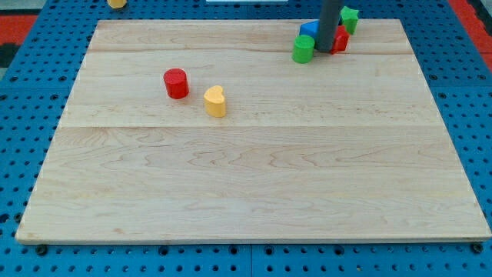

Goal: Push green circle towards top left

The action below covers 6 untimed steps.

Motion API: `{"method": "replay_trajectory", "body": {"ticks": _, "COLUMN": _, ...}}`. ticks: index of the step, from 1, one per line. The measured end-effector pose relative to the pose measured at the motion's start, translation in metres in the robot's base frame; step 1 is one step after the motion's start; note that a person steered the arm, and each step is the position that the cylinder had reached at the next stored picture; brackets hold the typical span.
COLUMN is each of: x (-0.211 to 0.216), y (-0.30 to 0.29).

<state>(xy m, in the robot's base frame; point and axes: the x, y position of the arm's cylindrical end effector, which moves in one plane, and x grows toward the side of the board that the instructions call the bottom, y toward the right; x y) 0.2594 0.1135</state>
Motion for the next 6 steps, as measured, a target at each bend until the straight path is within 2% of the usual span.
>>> {"method": "replay_trajectory", "body": {"ticks": 1, "x": 0.007, "y": -0.106}}
{"method": "replay_trajectory", "body": {"ticks": 3, "x": 0.059, "y": -0.077}}
{"method": "replay_trajectory", "body": {"ticks": 4, "x": 0.042, "y": -0.150}}
{"method": "replay_trajectory", "body": {"ticks": 5, "x": -0.005, "y": -0.246}}
{"method": "replay_trajectory", "body": {"ticks": 6, "x": -0.042, "y": -0.296}}
